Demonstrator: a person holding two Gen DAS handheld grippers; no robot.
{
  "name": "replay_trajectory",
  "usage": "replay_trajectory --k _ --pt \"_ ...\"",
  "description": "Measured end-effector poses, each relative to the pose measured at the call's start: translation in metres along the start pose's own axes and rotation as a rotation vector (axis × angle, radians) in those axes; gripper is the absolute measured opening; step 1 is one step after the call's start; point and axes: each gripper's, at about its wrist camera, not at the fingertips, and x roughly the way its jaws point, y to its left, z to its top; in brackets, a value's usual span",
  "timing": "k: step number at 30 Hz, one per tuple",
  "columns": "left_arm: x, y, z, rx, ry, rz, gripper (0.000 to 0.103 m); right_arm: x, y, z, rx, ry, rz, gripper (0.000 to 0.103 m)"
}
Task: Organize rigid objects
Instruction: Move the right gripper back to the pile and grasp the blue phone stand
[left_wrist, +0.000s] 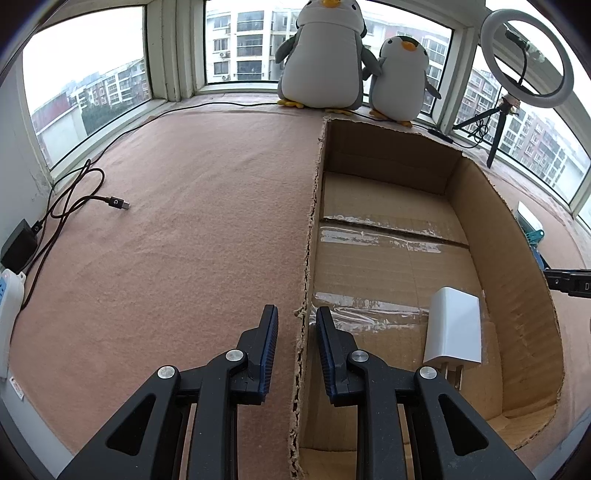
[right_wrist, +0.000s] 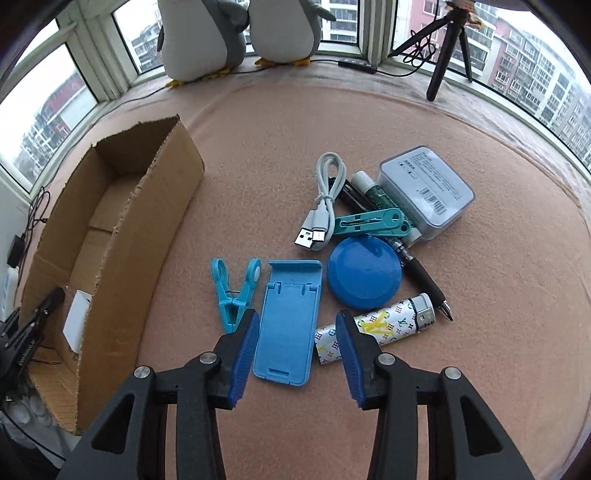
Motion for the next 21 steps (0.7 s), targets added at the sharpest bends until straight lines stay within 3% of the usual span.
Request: replay_trajectory --k 13,21 --pt "0.000 0.003 -0.001 -0.006 -0.002 -0.006 0.023 0.022 0.025 0.008 -0.108 0.050 -0.092 0.039" --pt "0.000 0.002 -0.001 -0.005 -0.002 -0.004 0.023 0.023 0.025 0.010 -0.136 0.065 -0.094 0.039"
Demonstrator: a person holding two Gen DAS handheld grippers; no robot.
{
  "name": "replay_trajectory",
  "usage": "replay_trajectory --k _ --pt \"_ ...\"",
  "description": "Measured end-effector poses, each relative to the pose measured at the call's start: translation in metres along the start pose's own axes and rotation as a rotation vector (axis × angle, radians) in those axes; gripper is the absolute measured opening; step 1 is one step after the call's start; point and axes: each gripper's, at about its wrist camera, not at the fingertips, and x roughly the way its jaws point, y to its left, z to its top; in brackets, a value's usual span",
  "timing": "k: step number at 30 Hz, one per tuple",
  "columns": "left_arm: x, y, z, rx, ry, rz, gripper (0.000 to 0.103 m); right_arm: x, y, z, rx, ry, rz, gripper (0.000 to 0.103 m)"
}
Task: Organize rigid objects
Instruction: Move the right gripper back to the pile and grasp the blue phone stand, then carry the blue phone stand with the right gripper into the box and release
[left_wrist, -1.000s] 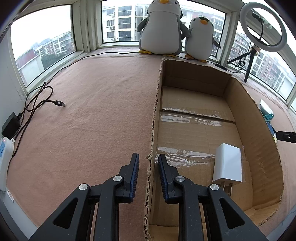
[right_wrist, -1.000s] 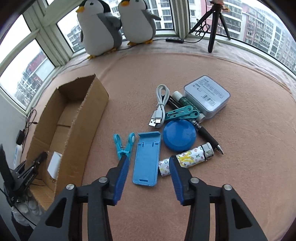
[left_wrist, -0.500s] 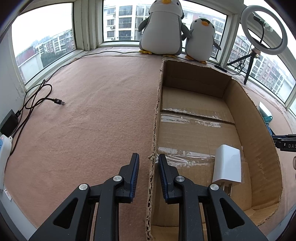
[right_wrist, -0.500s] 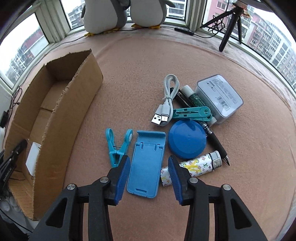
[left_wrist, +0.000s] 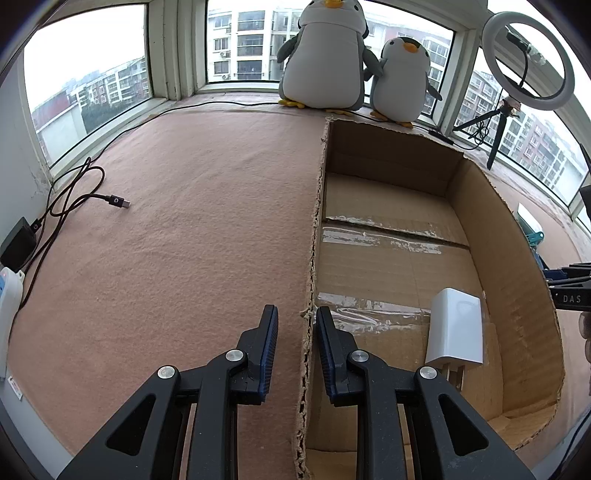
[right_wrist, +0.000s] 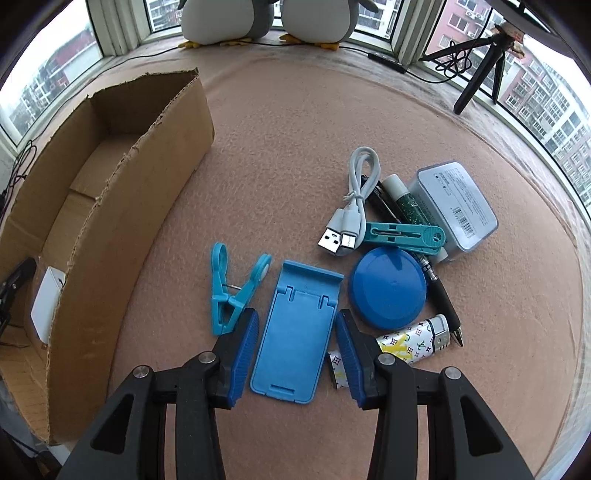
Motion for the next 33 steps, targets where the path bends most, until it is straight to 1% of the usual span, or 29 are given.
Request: replay_trajectory --k 3,5,10,13,16,19,22,27,30,33 --pt "0.000 0.000 0.000 -0.002 -0.001 0.000 0.023 0.000 -0.003 -0.001 0.008 0.008 0.031 0.039" --pt "0.001 0.000 0.000 -0.002 -0.001 0.002 0.023 0.000 -0.006 -0.002 0.021 0.009 0.055 0.036" --pt "0.000 0.001 0.000 -0.001 -0.001 0.003 0.023 -0.002 -0.008 -0.007 0.038 -0.004 0.068 0.034" --pt "0.001 0.001 0.000 -0.003 -0.001 0.005 0.023 -0.004 -0.011 -0.013 0.076 -0.016 0.089 0.034" --pt "0.001 0.001 0.000 -0.002 -0.001 0.005 0.023 -0.007 -0.016 -0.018 0.122 -0.027 0.128 0.034" --pt "0.001 0.001 0.000 -0.002 -0.001 0.004 0.023 -0.009 -0.023 -0.021 0.162 -0.036 0.187 0.034" --pt "0.001 0.001 0.000 -0.002 -0.001 0.004 0.023 -0.012 -0.028 -0.026 0.197 -0.051 0.212 0.034" --pt "0.001 0.002 0.000 0.001 -0.001 0.006 0.023 -0.027 -0.036 -0.028 0.232 -0.095 0.241 0.034" --pt "0.001 0.002 0.000 0.001 -0.001 0.007 0.023 -0.045 -0.027 -0.027 0.210 -0.142 0.238 0.034" --pt "0.001 0.002 0.000 0.001 0.000 0.007 0.023 -0.066 -0.009 -0.022 0.164 -0.198 0.239 0.034"
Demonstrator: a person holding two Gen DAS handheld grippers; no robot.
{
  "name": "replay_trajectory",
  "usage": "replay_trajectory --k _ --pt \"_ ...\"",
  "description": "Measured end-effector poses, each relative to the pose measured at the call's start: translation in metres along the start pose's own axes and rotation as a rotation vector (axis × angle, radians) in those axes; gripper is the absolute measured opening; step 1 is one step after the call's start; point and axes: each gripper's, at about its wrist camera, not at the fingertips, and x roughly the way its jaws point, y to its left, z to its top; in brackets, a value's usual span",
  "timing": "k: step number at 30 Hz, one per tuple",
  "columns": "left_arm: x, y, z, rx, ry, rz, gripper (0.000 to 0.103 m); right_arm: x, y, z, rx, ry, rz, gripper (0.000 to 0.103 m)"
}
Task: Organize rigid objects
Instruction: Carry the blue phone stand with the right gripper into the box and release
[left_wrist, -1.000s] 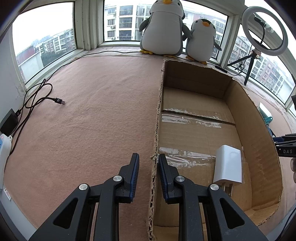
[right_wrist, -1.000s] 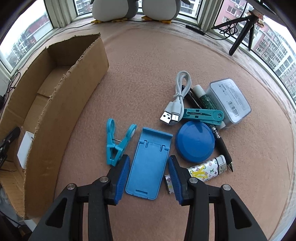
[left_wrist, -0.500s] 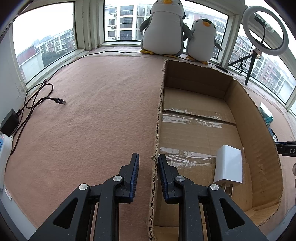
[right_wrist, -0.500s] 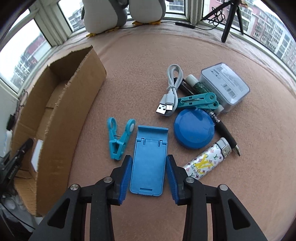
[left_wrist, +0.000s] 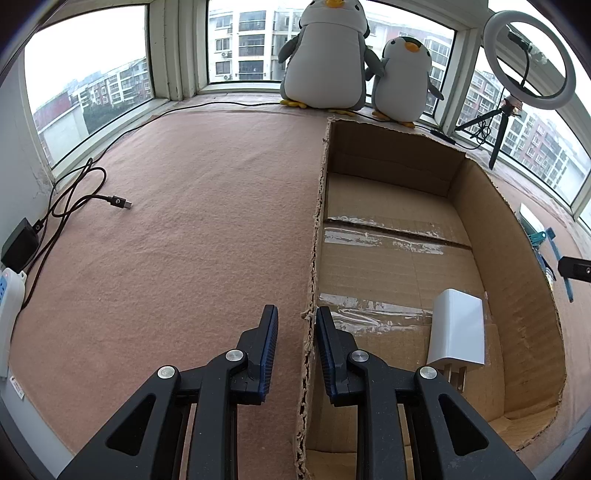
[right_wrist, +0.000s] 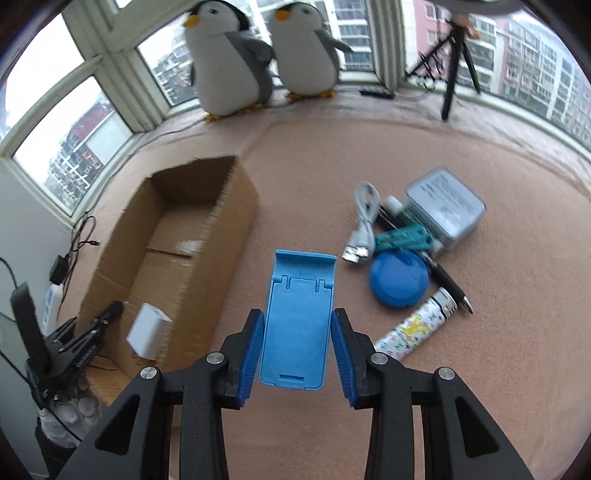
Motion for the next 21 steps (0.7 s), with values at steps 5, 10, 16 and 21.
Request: replay_trajectory --k 5,10,16,21 --pt "0.000 0.000 0.000 -0.001 0.000 0.001 0.023 -0.010 0.044 0.003 -0.070 -0.045 0.054 0.034" --pt "0.000 0.000 0.000 -0.001 -0.001 0.001 0.023 -0.006 0.082 0.002 -0.127 -0.057 0.076 0.034" --pt "0.000 -0.002 0.000 0.000 0.001 0.001 0.023 0.012 0.113 0.000 -0.167 -0.038 0.085 0.034" --pt "0.000 -0.002 0.000 -0.002 0.001 0.001 0.023 0.017 0.125 -0.004 -0.187 -0.034 0.080 0.034"
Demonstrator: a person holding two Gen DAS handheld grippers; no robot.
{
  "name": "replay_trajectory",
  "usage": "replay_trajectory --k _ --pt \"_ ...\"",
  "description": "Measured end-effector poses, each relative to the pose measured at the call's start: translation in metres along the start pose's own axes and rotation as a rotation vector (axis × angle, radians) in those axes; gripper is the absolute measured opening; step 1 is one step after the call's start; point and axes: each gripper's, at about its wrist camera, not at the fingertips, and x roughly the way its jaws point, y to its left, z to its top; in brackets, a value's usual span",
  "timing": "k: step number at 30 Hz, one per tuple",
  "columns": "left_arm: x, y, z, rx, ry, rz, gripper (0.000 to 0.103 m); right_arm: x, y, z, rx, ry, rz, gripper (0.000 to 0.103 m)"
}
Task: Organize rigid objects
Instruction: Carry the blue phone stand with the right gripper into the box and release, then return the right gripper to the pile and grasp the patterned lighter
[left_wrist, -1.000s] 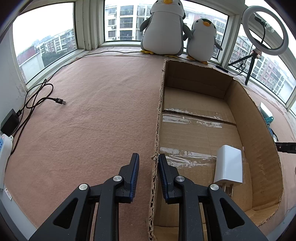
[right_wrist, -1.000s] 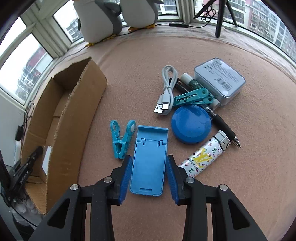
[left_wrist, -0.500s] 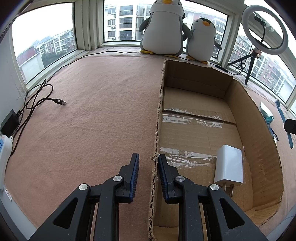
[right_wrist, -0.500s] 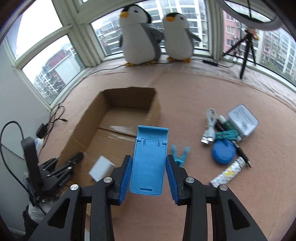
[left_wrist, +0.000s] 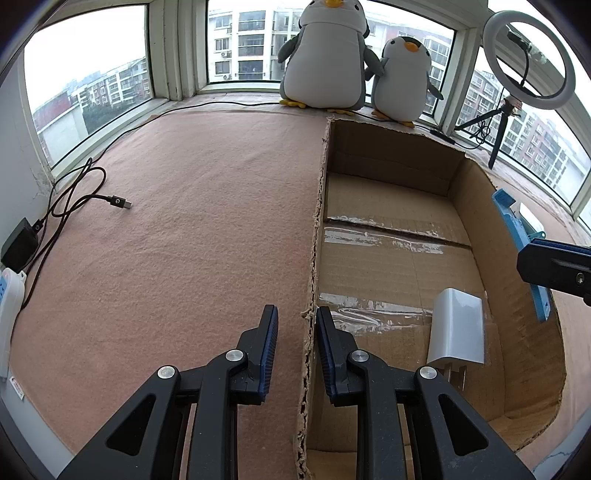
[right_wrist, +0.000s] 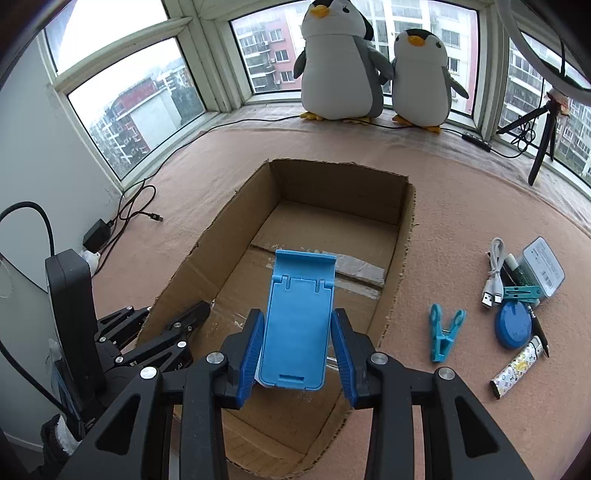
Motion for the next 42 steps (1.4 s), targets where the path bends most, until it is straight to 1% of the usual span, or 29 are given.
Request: replay_trajectory --k 6,10,16,21,24,28,30,32,33,37,42 --pt "0.000 0.000 0.000 0.000 0.000 0.001 0.023 0.002 0.007 -0.001 -0.020 0.006 0.002 0.035" --pt "0.000 0.000 0.000 0.001 0.000 0.000 0.023 -0.001 0.008 0.000 -0.017 -0.004 0.006 0.042" --pt "0.001 0.000 0.000 0.002 0.000 0.000 0.023 -0.004 0.006 -0.001 -0.001 -0.015 -0.001 0.042" --pt "0.001 0.000 -0.001 0.005 -0.001 0.000 0.023 -0.017 -0.007 -0.004 0.037 -0.042 -0.017 0.042" --pt "0.001 0.000 -0.001 0.005 -0.001 0.000 0.023 -0.032 -0.024 -0.009 0.071 -0.068 -0.042 0.042" --pt "0.001 0.000 -0.001 0.006 0.000 0.000 0.023 -0.051 -0.059 -0.022 0.152 -0.093 -0.094 0.042" --pt "0.001 0.000 -0.001 0.006 0.000 0.001 0.023 -0.059 -0.082 -0.031 0.205 -0.096 -0.132 0.043" --pt "0.001 0.000 -0.001 0.007 0.000 0.001 0.023 -0.065 -0.108 -0.042 0.259 -0.090 -0.201 0.046" --pt "0.001 0.000 -0.001 0.008 0.001 0.001 0.023 -0.067 -0.117 -0.045 0.280 -0.084 -0.216 0.046" --pt "0.001 -0.003 -0.001 0.014 0.004 0.009 0.023 -0.072 -0.161 -0.065 0.400 -0.071 -0.227 0.046" --pt "0.001 -0.006 -0.001 0.024 0.004 0.021 0.023 -0.076 -0.193 -0.081 0.517 -0.085 -0.199 0.046"
